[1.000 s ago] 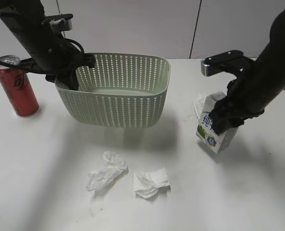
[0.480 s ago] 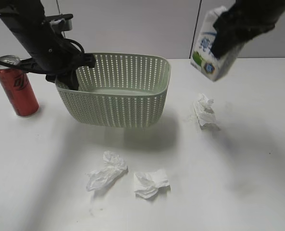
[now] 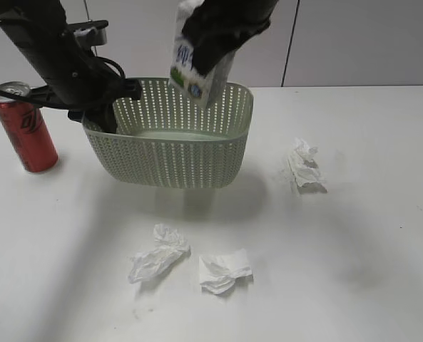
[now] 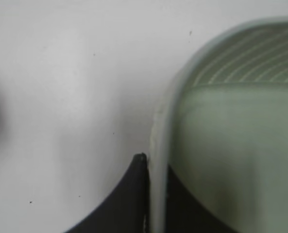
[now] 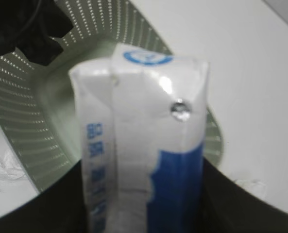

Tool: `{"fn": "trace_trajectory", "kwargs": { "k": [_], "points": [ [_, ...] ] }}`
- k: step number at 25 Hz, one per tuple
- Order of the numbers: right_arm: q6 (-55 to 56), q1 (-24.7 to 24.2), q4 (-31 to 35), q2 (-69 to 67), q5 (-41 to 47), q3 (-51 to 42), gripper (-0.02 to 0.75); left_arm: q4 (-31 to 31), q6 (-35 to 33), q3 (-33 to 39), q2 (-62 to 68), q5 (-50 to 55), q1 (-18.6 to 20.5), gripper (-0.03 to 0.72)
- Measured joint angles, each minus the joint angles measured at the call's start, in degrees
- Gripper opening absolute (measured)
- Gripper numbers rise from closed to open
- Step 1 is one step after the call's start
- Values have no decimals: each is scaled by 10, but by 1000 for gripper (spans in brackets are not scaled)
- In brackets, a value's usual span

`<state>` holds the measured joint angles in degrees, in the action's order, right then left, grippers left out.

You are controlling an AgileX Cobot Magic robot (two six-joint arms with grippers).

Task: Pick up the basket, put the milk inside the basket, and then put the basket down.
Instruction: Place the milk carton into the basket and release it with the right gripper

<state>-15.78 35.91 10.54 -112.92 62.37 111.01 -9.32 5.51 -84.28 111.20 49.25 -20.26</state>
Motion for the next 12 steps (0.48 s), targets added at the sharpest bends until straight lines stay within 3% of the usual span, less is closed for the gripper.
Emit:
{"fn": "trace_trajectory", "kwargs": {
  "k": [9, 12],
  "points": [
    [0, 28, -23, -123, 5, 4, 321, 1, 0, 0, 0, -2, 0, 0],
    [0, 28, -25, -125, -3, 7, 384, 7, 0, 0, 0, -2, 0, 0]
  ]
}}
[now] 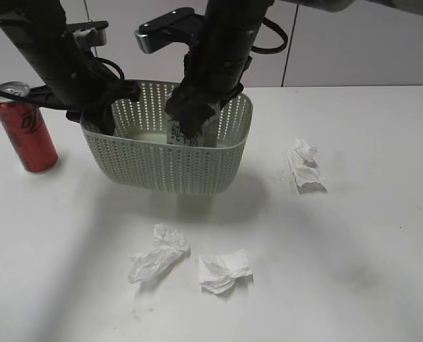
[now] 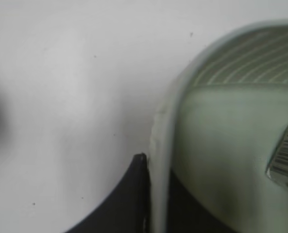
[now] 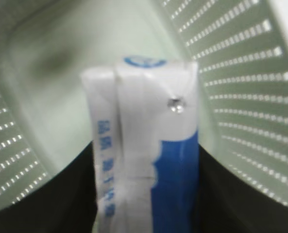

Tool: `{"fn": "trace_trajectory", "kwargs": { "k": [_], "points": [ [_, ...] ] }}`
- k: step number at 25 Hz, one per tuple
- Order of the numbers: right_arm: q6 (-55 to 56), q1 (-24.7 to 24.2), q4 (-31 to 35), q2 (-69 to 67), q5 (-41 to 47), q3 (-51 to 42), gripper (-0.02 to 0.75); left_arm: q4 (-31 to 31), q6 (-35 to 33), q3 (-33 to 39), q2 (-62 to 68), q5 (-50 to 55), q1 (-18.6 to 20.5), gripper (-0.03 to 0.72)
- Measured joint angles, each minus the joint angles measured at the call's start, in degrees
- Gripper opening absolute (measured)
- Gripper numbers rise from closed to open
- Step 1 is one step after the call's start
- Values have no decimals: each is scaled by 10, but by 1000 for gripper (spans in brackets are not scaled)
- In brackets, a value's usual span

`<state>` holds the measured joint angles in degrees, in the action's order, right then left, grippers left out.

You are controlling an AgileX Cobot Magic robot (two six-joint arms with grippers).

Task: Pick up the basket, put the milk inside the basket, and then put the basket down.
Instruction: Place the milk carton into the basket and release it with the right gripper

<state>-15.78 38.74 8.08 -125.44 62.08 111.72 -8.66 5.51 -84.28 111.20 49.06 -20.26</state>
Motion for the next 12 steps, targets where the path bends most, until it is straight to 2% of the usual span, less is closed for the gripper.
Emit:
{"fn": "trace_trajectory", "kwargs": {
  "k": [3, 5, 9, 12],
  "points": [
    [0, 0, -1, 4, -1, 9, 498, 6, -1, 1, 1, 3, 0, 0],
    [0, 0, -6, 16, 5, 17, 543, 7, -1, 1, 1, 3, 0, 0],
    [0, -4, -55, 78, 22, 29, 569, 7, -1, 1, 1, 2, 0, 0],
    [22, -34, -64, 144, 41, 29, 573, 7, -1, 1, 1, -3, 0, 0]
  ]
}}
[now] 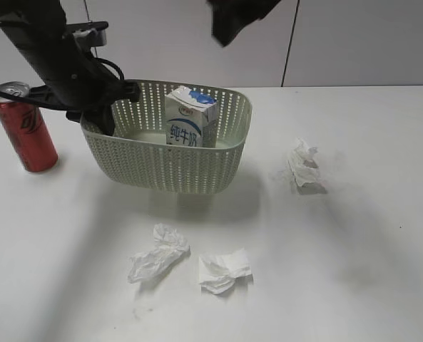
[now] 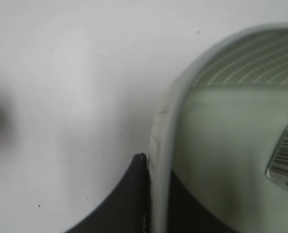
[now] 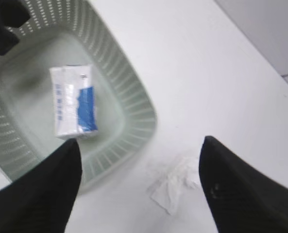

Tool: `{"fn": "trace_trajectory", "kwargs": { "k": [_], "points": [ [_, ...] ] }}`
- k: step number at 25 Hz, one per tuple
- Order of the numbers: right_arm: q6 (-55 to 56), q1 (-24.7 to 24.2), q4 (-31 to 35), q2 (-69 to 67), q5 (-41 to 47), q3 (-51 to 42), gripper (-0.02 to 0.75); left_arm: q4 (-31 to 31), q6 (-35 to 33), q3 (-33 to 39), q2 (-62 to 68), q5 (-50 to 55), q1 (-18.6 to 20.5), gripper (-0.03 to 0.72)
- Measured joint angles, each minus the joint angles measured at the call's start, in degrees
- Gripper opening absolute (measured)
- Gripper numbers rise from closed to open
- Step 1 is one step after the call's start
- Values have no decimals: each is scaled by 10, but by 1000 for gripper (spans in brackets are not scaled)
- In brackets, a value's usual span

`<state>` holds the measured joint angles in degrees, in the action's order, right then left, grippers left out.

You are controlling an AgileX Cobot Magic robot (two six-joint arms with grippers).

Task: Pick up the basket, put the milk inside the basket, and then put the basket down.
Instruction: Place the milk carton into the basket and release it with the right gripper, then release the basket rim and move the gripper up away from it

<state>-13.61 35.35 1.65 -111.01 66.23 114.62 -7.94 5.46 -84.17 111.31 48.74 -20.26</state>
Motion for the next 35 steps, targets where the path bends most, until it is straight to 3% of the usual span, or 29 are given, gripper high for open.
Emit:
{"fn": "trace_trajectory", "kwargs": {
  "k": [5, 10, 14, 19, 24, 32, 35],
  "points": [
    [40, -93, -6, 112, 13, -92, 573, -1, 0, 0, 0, -14, 0, 0],
    [84, -181, -8, 217, 12, -295, 574, -5, 0, 0, 0, -18, 0, 0],
    [103, -204, -9, 314, -33, -475, 574, -6, 0, 0, 0, -26, 0, 0],
    [109, -204, 58, 423, -96, -637, 574, -7, 0, 0, 8, -58, 0, 0],
    [110, -204, 93, 494, -102, -690, 574, -9, 0, 0, 41, -70, 0, 0],
    [111, -204, 96, 551, -104, -694, 574, -12, 0, 0, 87, -80, 0, 2],
    [111, -204, 96, 553, -104, -694, 574, -18, 1, 0, 88, -86, 0, 44]
  ]
}}
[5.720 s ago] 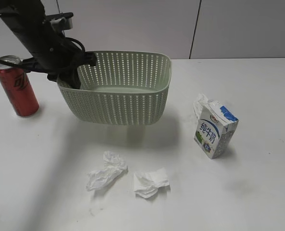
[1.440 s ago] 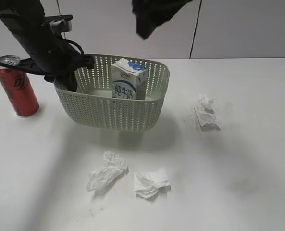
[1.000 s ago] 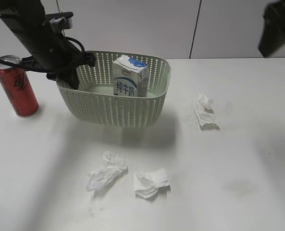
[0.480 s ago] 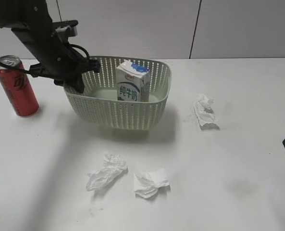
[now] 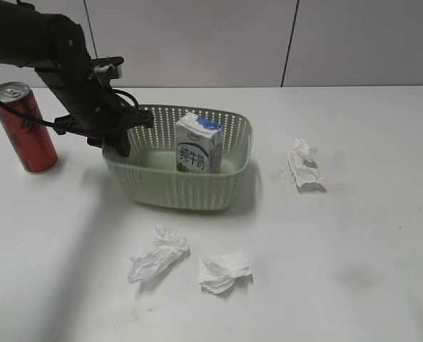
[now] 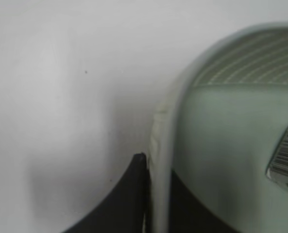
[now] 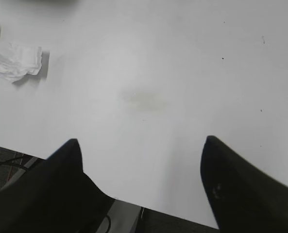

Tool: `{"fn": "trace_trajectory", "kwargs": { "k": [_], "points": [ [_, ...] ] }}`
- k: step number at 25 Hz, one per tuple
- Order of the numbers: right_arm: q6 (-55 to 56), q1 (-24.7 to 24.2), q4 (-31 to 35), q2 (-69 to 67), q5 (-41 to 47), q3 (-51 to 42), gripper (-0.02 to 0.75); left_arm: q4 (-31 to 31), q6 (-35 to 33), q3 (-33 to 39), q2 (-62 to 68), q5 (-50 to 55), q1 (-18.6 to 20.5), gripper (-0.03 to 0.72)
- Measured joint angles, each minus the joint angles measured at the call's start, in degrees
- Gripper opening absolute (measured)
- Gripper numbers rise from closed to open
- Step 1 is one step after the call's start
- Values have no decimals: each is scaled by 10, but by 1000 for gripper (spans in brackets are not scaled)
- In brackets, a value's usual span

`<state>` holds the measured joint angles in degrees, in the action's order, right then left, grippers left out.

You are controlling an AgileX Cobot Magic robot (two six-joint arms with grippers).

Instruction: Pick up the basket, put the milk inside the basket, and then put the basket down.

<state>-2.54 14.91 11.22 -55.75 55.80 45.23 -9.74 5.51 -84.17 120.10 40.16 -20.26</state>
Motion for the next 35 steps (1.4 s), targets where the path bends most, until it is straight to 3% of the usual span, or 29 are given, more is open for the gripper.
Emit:
{"fn": "trace_trajectory", "kwargs": {
  "k": [2, 4, 7, 10, 18, 28, 32, 35],
  "points": [
    [0, 0, 0, 0, 0, 0, 574, -5, 1, 0, 0, -1, 0, 122],
    [0, 0, 1, 0, 0, 0, 574, -7, 1, 0, -1, 1, 0, 246],
    [1, 0, 4, 0, 1, 0, 574, -7, 1, 0, -10, 10, 0, 496],
    [2, 0, 9, 0, 1, 0, 574, -5, 2, -2, -38, 26, 0, 622],
    [-1, 0, 10, 0, 1, 0, 574, 7, 2, -26, -178, 165, 0, 640],
    [-34, 1, 11, 16, 44, -2, 574, 26, 2, -24, -410, 290, -1, 587],
    [-40, 5, 11, 71, 54, -27, 574, 47, 1, 22, -519, 293, -1, 583],
    [-38, 7, 11, 138, 63, -67, 574, 54, 1, 97, -613, 293, -1, 582]
  ]
}}
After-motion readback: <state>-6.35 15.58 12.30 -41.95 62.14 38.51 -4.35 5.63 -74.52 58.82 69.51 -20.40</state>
